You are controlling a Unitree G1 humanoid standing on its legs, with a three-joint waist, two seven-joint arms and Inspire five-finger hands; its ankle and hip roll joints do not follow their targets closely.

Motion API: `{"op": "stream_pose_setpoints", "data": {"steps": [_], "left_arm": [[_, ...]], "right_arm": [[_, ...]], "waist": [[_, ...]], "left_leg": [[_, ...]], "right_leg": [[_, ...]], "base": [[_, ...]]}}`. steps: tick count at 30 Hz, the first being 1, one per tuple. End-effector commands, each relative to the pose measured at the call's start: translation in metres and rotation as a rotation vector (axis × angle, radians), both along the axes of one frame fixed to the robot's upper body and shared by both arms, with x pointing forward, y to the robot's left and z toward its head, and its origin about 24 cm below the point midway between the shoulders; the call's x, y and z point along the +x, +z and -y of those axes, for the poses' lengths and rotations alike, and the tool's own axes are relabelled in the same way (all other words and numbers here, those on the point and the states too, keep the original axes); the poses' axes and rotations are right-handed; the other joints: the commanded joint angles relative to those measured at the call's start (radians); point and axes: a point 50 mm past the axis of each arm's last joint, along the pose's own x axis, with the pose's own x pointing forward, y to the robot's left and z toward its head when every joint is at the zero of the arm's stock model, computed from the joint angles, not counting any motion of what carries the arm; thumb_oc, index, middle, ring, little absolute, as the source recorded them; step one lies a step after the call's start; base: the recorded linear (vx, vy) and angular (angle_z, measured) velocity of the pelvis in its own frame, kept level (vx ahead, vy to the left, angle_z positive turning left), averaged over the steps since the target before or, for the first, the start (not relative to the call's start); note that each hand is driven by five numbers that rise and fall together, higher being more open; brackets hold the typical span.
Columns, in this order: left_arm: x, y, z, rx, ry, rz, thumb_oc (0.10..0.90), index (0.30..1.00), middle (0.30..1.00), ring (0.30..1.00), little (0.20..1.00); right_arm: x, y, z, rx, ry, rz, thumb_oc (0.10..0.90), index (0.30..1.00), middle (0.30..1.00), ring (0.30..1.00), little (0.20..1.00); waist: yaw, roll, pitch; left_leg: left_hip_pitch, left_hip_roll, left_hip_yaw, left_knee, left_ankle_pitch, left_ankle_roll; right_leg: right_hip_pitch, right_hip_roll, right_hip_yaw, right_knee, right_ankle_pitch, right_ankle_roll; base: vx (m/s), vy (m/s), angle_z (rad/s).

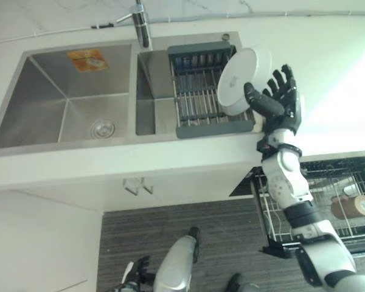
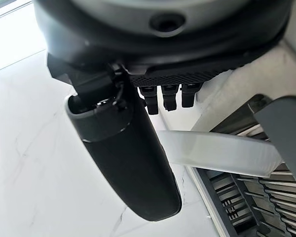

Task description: Place the dishes in the dishwasher.

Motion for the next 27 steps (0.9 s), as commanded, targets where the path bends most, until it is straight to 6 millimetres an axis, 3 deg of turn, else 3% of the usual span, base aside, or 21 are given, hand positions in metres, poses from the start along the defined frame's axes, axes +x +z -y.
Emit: {"op": "stream_pose_setpoints", "data": {"steps": [1,22,23,27], "left_arm": [[-0.008,0.001,-0.007,0.049,-0.072,-0.006,0.800,0.900,0.900,0.900,0.900],[-0.007,0.002,-0.008,0.040,-0.102,0.001,0.800,0.900,0.900,0.900,0.900],[-0.007,0.002,-0.009,0.039,-0.101,0.003,0.800,0.900,0.900,0.900,0.900],[-0.006,0.003,-0.009,0.038,-0.098,0.006,0.800,0.900,0.900,0.900,0.900]], "right_arm": [[-0.001,0.062,0.008,0.014,0.007,0.228,0.800,0.900,0.900,0.900,0.900],[0.017,0.072,0.013,-0.014,0.037,0.138,0.800,0.900,0.900,0.900,0.900],[0.019,0.072,0.016,-0.047,0.005,0.120,0.400,0.300,0.300,0.300,0.300],[0.023,0.067,0.025,-0.138,-0.063,0.060,0.400,0.300,0.300,0.300,0.300]], "waist": [[0.013,0.029,-0.047],[0.045,0.046,-0.031],[0.046,0.047,-0.029],[0.048,0.045,-0.026]], "left_leg": [[0.041,0.075,-0.092,-0.098,0.003,-0.078],[0.055,0.046,-0.142,-0.098,0.005,-0.081],[0.056,0.044,-0.143,-0.098,0.005,-0.080],[0.056,0.043,-0.144,-0.098,0.006,-0.080]], "right_leg": [[-0.026,-0.036,-0.036,0.038,0.035,-0.005],[-0.024,-0.035,-0.062,0.038,0.042,-0.016],[-0.024,-0.035,-0.064,0.038,0.043,-0.016],[-0.026,-0.035,-0.066,0.038,0.046,-0.017]], "base": [[0.00,0.004,0.07],[0.01,0.005,0.06],[0.01,0.013,0.11],[0.00,0.002,0.06]]}}
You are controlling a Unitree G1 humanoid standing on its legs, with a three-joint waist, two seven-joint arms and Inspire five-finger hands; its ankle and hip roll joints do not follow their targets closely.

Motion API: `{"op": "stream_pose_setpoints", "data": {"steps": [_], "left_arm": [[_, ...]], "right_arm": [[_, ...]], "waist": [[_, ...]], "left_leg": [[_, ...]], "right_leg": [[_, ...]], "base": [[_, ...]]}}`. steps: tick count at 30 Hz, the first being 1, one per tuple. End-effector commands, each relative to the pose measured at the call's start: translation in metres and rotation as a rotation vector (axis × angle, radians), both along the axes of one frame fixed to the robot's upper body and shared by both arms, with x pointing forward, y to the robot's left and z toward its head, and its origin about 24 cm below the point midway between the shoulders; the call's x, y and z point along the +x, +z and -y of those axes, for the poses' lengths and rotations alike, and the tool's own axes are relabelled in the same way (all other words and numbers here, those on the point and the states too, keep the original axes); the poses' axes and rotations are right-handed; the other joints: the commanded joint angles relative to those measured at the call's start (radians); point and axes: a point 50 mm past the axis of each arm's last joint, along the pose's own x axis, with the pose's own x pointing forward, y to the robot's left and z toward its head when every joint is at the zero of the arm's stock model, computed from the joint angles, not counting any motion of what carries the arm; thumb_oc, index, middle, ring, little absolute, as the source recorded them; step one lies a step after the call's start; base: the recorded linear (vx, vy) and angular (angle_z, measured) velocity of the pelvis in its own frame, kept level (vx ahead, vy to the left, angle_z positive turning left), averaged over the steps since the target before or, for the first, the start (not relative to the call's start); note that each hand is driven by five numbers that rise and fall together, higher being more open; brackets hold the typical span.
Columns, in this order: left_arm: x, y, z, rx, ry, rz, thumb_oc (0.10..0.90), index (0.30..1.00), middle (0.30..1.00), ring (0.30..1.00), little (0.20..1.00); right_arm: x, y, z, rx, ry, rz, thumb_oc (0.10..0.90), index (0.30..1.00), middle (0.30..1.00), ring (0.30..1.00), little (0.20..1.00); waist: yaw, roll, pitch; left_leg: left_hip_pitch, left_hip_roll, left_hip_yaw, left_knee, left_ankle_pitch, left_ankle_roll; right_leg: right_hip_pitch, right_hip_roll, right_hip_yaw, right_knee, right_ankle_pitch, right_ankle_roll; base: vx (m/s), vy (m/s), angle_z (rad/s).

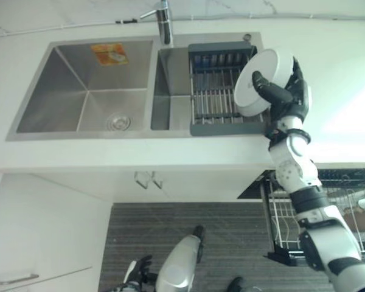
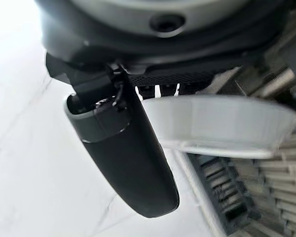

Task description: Place the dishes in the dishwasher.

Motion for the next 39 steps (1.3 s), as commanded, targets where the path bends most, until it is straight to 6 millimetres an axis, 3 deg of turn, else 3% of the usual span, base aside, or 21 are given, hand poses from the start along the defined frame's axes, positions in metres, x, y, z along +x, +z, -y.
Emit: {"op": "stream_pose_setpoints", "data": {"steps": [1,10,17,20,22,25,30,36,38,39], "left_arm": [[-0.008,0.003,-0.015,0.053,-0.053,0.003,0.800,0.900,0.900,0.900,0.900],[-0.007,0.004,-0.016,0.050,-0.047,0.011,0.800,0.900,0.900,0.900,0.900],[-0.010,0.003,-0.015,0.054,-0.050,0.008,0.800,0.900,0.900,0.900,0.900],[-0.015,0.000,-0.011,0.052,-0.056,-0.008,0.800,0.900,0.900,0.900,0.900],[-0.016,0.000,-0.010,0.050,-0.057,-0.013,0.800,0.900,0.900,0.900,0.900],[-0.024,-0.004,-0.008,0.060,-0.069,-0.044,0.800,0.900,0.900,0.900,0.900],[-0.025,-0.005,-0.009,0.087,-0.077,-0.065,0.800,0.900,0.900,0.900,0.900],[-0.021,-0.007,-0.007,0.126,-0.096,-0.098,0.800,0.900,0.900,0.900,0.900],[-0.015,-0.007,-0.007,0.121,-0.088,-0.105,0.800,0.900,0.900,0.900,0.900],[-0.014,-0.007,-0.006,0.115,-0.086,-0.105,0.800,0.900,0.900,0.900,0.900]], "right_arm": [[0.000,0.043,0.002,-0.115,-0.014,0.115,0.400,0.300,0.300,0.300,0.300],[0.001,0.046,0.009,-0.228,-0.087,0.105,0.400,0.300,0.300,0.300,0.300],[-0.005,0.056,0.010,-0.195,-0.170,0.205,0.400,0.300,0.300,0.300,0.300],[-0.031,0.082,0.001,-0.037,-0.247,0.542,0.400,0.300,0.300,0.300,0.300],[-0.039,0.087,-0.004,-0.003,-0.252,0.614,0.400,0.300,0.300,0.300,0.300],[-0.068,0.105,-0.026,0.124,-0.209,0.807,0.400,0.300,0.300,0.300,0.300],[-0.094,0.116,-0.044,0.188,-0.132,0.927,0.400,0.300,0.300,0.300,0.300],[-0.124,0.099,-0.037,0.215,-0.104,0.960,0.400,0.300,0.300,0.300,0.300],[-0.134,0.083,-0.019,0.161,-0.119,0.910,0.400,0.300,0.300,0.300,0.300],[-0.134,0.078,-0.015,0.151,-0.112,0.890,0.400,0.300,0.300,0.300,0.300]], "waist": [[0.015,0.019,-0.039],[0.019,0.017,-0.036],[0.020,0.012,-0.054],[0.020,0.012,-0.079],[0.019,0.013,-0.086],[0.006,0.010,-0.115],[-0.020,-0.005,-0.149],[-0.137,-0.024,-0.175],[-0.218,-0.032,-0.176],[-0.237,-0.034,-0.176]], "left_leg": [[0.040,0.070,-0.093,-0.063,-0.024,-0.071],[0.042,0.069,-0.095,-0.063,-0.024,-0.071],[0.054,0.073,-0.086,-0.063,-0.032,-0.070],[0.064,0.080,-0.076,-0.063,-0.035,-0.073],[0.065,0.082,-0.073,-0.063,-0.037,-0.073],[0.075,0.093,-0.058,-0.063,-0.041,-0.076],[0.075,0.118,-0.032,-0.063,-0.042,-0.085],[0.093,0.200,0.040,-0.063,-0.040,-0.106],[0.117,0.238,0.085,-0.063,-0.050,-0.116],[0.122,0.246,0.097,-0.063,-0.051,-0.119]], "right_leg": [[-0.054,-0.029,-0.010,0.031,0.063,-0.017],[-0.053,-0.025,-0.015,0.031,0.065,-0.018],[-0.041,-0.028,-0.023,0.031,0.060,-0.015],[-0.027,-0.029,-0.029,0.031,0.052,-0.015],[-0.024,-0.030,-0.032,0.031,0.050,-0.015],[-0.012,-0.022,-0.029,0.031,0.038,-0.019],[-0.013,-0.011,-0.009,0.031,0.029,-0.022],[-0.047,0.016,0.064,0.031,0.032,-0.027],[-0.073,0.024,0.119,0.031,0.039,-0.023],[-0.079,0.028,0.133,0.031,0.040,-0.022]], "base": [[-0.02,-0.007,0.05],[-0.02,-0.009,0.05],[-0.03,-0.017,0.01],[-0.05,-0.035,-0.01],[-0.04,-0.029,-0.02],[-0.05,-0.067,-0.05],[-0.07,-0.116,-0.13],[-0.08,-0.127,-0.49],[-0.06,-0.083,-0.96],[-0.03,-0.059,-0.84]]}}
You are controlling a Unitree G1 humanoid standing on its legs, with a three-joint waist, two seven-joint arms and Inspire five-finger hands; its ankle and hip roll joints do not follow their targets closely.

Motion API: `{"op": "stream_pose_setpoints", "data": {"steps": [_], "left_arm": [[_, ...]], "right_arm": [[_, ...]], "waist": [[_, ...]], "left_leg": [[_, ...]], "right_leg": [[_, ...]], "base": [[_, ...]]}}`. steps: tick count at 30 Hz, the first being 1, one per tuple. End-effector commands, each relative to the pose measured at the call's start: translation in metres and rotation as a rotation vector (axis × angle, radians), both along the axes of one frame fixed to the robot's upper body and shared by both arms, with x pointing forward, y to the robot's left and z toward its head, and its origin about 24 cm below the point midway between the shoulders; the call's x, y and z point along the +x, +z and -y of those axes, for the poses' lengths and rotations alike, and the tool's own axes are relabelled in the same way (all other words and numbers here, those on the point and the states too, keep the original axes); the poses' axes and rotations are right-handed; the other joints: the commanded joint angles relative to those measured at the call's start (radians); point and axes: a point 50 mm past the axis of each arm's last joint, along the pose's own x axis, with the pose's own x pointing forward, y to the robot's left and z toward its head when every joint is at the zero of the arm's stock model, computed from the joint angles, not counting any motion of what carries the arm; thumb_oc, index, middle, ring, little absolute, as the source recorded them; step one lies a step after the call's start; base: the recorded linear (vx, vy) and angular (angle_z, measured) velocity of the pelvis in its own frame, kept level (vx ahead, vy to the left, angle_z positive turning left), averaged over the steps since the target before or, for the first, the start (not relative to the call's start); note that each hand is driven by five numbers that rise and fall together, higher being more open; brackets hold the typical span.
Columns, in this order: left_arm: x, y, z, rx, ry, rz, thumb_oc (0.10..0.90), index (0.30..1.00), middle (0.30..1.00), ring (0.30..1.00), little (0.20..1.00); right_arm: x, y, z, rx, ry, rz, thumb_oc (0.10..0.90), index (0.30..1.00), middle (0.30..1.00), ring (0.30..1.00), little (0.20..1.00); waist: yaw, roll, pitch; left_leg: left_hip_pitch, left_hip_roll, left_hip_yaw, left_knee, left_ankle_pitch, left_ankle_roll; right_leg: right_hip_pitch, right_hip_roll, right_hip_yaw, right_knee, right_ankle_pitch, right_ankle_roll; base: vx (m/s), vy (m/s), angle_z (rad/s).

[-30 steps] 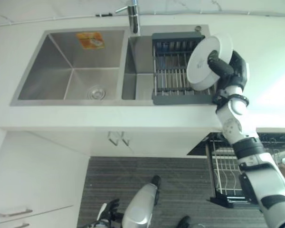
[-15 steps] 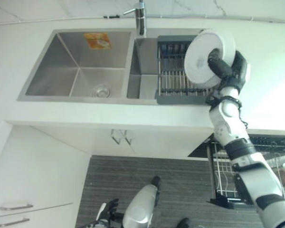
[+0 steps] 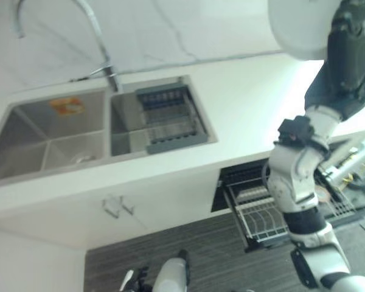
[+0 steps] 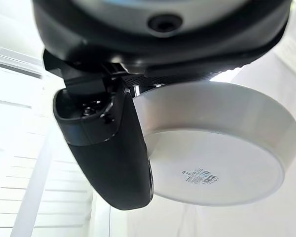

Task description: Place the dishes in the dishwasher.

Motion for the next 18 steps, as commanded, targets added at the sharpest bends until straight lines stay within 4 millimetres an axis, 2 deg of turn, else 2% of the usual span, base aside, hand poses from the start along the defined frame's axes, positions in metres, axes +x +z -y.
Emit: {"op": "stream_pose_setpoints", "data": {"steps": [1,6,10,12,13,15,17,18], "left_arm": [[0.015,0.003,0.005,-0.006,-0.054,0.040,0.800,0.900,0.900,0.900,0.900],[0.021,0.003,0.013,-0.038,-0.052,0.057,0.800,0.900,0.900,0.900,0.900],[0.024,0.004,0.021,-0.058,-0.068,0.069,0.800,0.900,0.900,0.900,0.900],[0.024,0.004,0.023,-0.061,-0.070,0.071,0.800,0.900,0.900,0.900,0.900],[0.023,0.003,0.024,-0.056,-0.074,0.062,0.800,0.900,0.900,0.900,0.900],[0.021,0.003,0.021,-0.044,-0.073,0.048,0.800,0.900,0.900,0.900,0.900],[0.017,0.002,0.018,-0.036,-0.065,0.031,0.800,0.900,0.900,0.900,0.900],[0.017,0.002,0.017,-0.035,-0.066,0.029,0.800,0.900,0.900,0.900,0.900]], "right_arm": [[-0.017,0.041,0.013,-0.120,-0.004,0.216,0.400,0.300,0.300,0.300,0.300],[-0.019,0.005,0.040,-0.177,-0.030,0.073,0.400,0.300,0.300,0.300,0.300],[-0.022,-0.022,0.062,-0.177,-0.052,-0.023,0.400,0.300,0.300,0.300,0.300],[-0.022,-0.034,0.068,-0.179,-0.047,-0.068,0.400,0.300,0.300,0.300,0.300],[-0.021,-0.049,0.074,-0.201,-0.036,-0.147,0.400,0.300,0.300,0.300,0.300],[-0.016,-0.064,0.078,-0.209,-0.009,-0.219,0.400,0.300,0.300,0.300,0.300],[-0.008,-0.080,0.078,-0.220,0.023,-0.298,0.400,0.300,0.300,0.300,0.300],[-0.007,-0.082,0.078,-0.219,0.026,-0.305,0.400,0.300,0.300,0.300,0.300]], "waist": [[-0.019,-0.006,-0.029],[-0.087,-0.014,-0.024],[-0.117,-0.019,-0.020],[-0.126,-0.018,-0.017],[-0.132,-0.018,-0.013],[-0.134,-0.017,-0.011],[-0.127,-0.014,-0.007],[-0.125,-0.014,-0.007]], "left_leg": [[0.040,0.095,-0.044,-0.024,-0.081,-0.069],[0.058,0.123,-0.005,-0.024,-0.080,-0.077],[0.066,0.133,0.016,-0.024,-0.083,-0.082],[0.070,0.132,0.020,-0.024,-0.086,-0.082],[0.072,0.128,0.018,-0.024,-0.091,-0.082],[0.074,0.120,0.012,-0.024,-0.095,-0.080],[0.074,0.110,0.001,-0.024,-0.098,-0.079],[0.074,0.109,-0.001,-0.024,-0.098,-0.078]], "right_leg": [[-0.003,-0.026,0.010,-0.044,0.043,0.034],[-0.024,-0.017,0.052,-0.044,0.049,0.035],[-0.041,-0.022,0.065,-0.044,0.056,0.040],[-0.048,-0.024,0.070,-0.044,0.058,0.042],[-0.056,-0.030,0.073,-0.044,0.062,0.045],[-0.062,-0.033,0.075,-0.044,0.064,0.046],[-0.064,-0.038,0.074,-0.044,0.065,0.047],[-0.064,-0.039,0.074,-0.044,0.065,0.047]], "base": [[-0.01,-0.041,-0.58],[0.00,-0.037,-0.40],[-0.01,-0.030,-0.21],[0.00,-0.018,-0.12],[-0.01,-0.017,-0.05],[0.00,-0.005,-0.07],[0.01,0.002,-0.02],[0.00,0.000,0.00]]}}
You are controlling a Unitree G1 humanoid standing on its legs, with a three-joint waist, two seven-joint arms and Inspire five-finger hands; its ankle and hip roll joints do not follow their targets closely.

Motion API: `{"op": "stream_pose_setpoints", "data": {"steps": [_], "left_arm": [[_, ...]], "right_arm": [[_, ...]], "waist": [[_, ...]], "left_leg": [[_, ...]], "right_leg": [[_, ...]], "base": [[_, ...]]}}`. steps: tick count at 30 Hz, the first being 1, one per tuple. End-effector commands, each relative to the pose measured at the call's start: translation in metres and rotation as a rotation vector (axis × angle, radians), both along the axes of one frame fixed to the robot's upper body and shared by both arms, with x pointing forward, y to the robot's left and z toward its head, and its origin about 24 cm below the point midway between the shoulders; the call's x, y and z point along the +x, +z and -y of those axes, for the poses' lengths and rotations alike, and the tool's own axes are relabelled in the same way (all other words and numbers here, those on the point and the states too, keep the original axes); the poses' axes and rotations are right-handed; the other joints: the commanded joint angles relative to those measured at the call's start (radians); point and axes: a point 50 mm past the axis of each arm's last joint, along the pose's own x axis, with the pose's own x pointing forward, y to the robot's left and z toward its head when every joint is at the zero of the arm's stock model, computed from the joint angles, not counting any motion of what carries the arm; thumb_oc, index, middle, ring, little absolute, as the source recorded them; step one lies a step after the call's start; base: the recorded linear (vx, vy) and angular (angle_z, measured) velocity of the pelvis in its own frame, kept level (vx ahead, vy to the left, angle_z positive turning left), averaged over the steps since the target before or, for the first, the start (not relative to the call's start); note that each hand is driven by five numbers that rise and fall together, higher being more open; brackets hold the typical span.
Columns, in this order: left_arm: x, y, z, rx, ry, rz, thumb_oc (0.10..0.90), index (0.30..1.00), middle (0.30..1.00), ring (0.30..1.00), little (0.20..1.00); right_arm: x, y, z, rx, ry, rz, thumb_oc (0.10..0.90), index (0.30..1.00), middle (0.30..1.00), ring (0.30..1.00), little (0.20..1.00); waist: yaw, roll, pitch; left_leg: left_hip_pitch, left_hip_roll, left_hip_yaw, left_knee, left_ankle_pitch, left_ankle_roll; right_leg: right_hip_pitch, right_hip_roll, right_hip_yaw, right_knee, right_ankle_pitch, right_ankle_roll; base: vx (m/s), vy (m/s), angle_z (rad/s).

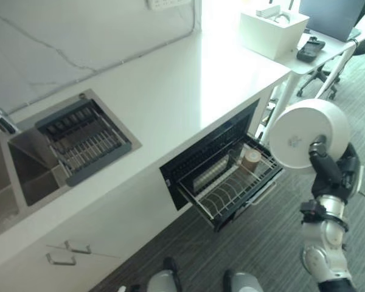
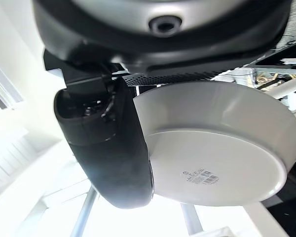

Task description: Place the dishes in the dishwasher.

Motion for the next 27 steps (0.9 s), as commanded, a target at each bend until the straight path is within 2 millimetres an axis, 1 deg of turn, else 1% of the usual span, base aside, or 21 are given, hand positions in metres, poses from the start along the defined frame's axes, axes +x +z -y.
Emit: {"op": "stream_pose_setpoints", "data": {"steps": [1,2,6,13,18,22,25,27], "left_arm": [[0.040,0.005,0.026,-0.074,-0.042,0.125,0.800,0.900,0.900,0.900,0.900],[0.040,0.005,0.024,-0.074,-0.039,0.120,0.800,0.900,0.900,0.900,0.900],[0.039,0.005,0.023,-0.075,-0.041,0.116,0.800,0.900,0.900,0.900,0.900],[0.044,0.008,0.019,-0.069,-0.068,0.121,0.800,0.900,0.900,0.900,0.900],[0.047,0.009,0.016,-0.070,-0.075,0.124,0.800,0.900,0.900,0.900,0.900],[0.050,0.011,0.013,-0.076,-0.078,0.125,0.800,0.900,0.900,0.900,0.900],[0.054,0.013,0.010,-0.079,-0.074,0.131,0.800,0.900,0.900,0.900,0.900],[0.058,0.014,0.009,-0.080,-0.082,0.139,0.800,0.900,0.900,0.900,0.900]], "right_arm": [[0.017,0.071,-0.008,-0.104,0.098,0.341,0.400,0.300,0.300,0.300,0.300],[0.022,0.066,-0.009,-0.116,0.112,0.309,0.400,0.300,0.300,0.300,0.300],[0.029,0.059,-0.012,-0.151,0.116,0.251,0.400,0.300,0.300,0.300,0.300],[0.042,0.052,-0.018,-0.288,0.193,0.143,0.400,0.300,0.300,0.300,0.300],[0.050,0.047,-0.020,-0.375,0.207,0.062,0.400,0.300,0.300,0.300,0.300],[0.064,0.045,-0.009,-0.449,0.172,-0.052,0.400,0.300,0.300,0.300,0.300],[0.075,0.048,0.002,-0.527,0.096,-0.121,0.400,0.300,0.300,0.300,0.300],[0.083,0.046,0.013,-0.564,0.045,-0.185,0.400,0.300,0.300,0.300,0.300]], "waist": [[0.019,0.003,-0.008],[0.028,0.004,-0.006],[0.047,0.008,0.000],[0.078,0.017,0.018],[0.090,0.019,0.028],[0.108,0.020,0.041],[0.126,0.022,0.054],[0.140,0.025,0.065]], "left_leg": [[0.036,0.065,-0.098,0.065,-0.145,-0.050],[0.034,0.059,-0.106,0.065,-0.146,-0.049],[0.025,0.047,-0.125,0.065,-0.147,-0.045],[0.006,0.019,-0.165,0.065,-0.144,-0.037],[0.001,0.013,-0.179,0.065,-0.140,-0.034],[-0.007,0.009,-0.193,0.065,-0.133,-0.038],[-0.015,0.006,-0.202,0.065,-0.128,-0.039],[-0.020,0.003,-0.213,0.065,-0.124,-0.040]], "right_leg": [[0.033,-0.068,-0.036,-0.076,0.042,0.066],[0.033,-0.072,-0.040,-0.076,0.043,0.067],[0.033,-0.079,-0.051,-0.076,0.046,0.069],[0.035,-0.083,-0.064,-0.076,0.049,0.065],[0.038,-0.082,-0.069,-0.076,0.050,0.062],[0.039,-0.081,-0.079,-0.076,0.052,0.060],[0.039,-0.081,-0.088,-0.076,0.053,0.059],[0.038,-0.081,-0.093,-0.076,0.056,0.058]], "base": [[0.00,0.000,0.00],[0.00,0.000,0.00],[0.01,0.005,0.12],[0.01,0.015,0.17],[0.01,0.009,0.07],[0.00,-0.004,0.12],[-0.01,-0.007,0.15],[-0.02,-0.006,0.13]]}}
